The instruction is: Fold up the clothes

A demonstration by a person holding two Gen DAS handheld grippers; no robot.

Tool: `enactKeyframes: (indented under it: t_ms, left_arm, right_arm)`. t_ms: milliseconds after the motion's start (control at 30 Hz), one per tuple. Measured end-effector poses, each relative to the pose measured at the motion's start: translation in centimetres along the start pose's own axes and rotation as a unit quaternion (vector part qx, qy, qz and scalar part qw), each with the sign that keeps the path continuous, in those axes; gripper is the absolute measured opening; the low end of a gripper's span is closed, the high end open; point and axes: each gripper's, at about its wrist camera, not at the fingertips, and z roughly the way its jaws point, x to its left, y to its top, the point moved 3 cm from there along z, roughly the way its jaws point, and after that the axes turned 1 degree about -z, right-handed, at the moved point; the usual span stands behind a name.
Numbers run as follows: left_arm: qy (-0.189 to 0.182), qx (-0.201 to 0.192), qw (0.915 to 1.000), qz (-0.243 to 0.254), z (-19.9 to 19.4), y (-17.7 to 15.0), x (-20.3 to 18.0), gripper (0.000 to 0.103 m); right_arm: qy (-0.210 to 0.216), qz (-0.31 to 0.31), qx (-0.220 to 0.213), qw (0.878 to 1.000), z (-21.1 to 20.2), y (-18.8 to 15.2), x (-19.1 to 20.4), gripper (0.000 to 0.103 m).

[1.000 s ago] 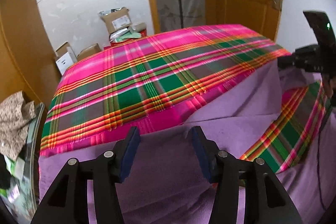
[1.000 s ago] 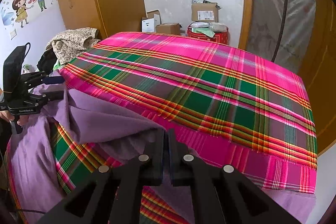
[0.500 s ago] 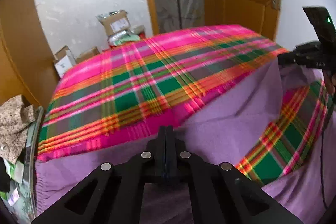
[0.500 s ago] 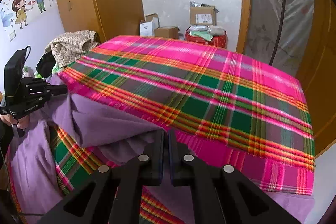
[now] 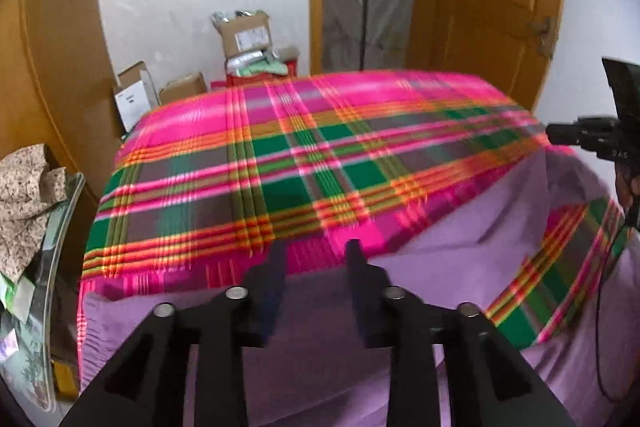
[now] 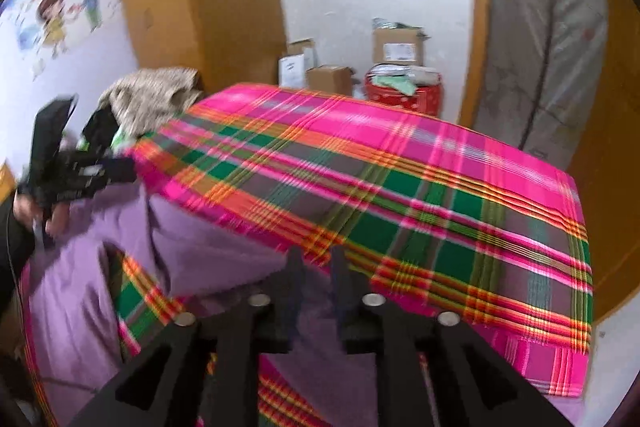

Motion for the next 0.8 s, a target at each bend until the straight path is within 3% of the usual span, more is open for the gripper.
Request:
enactKeyframes:
  t_ms: [100, 367, 667, 733, 800]
  left_arm:
    - [-0.002, 0.012, 0.9997, 0.021, 0.3, -0.5, -0.2, 0.046]
    - [-0.004, 0.037, 0.9978, 0.055, 1.7, -0.9, -0.1, 0.047]
    - [-0.003, 0.052, 0.9962, 0.069, 3.4, -1.2, -0.7, 0.046]
    - [-0.009, 0.054, 0.9962, 0.068, 3.6, -1.3, -0.8, 0.043]
    - [-0.015, 0.055, 0.9955, 0.075, 3.6, -1.3, -1.2, 0.017]
  right_arm:
    - [0.007, -0.037, 0.022, 0.999, 0.5, -0.5, 0.8, 0.027]
    - [-0.009, -0.042, 0.042, 0.998, 1.3, -1.7, -0.7, 0.028]
    - [0.013, -0.038, 0.072, 0.997, 3.2, -2.4, -1.6, 0.03]
    - [0.019, -0.039, 0.068, 0.997, 3.1, -2.4, -1.3, 0.027]
    - [0.021, -0.042, 0.059, 0.997, 2.6, -2.1, -1.1, 0.007]
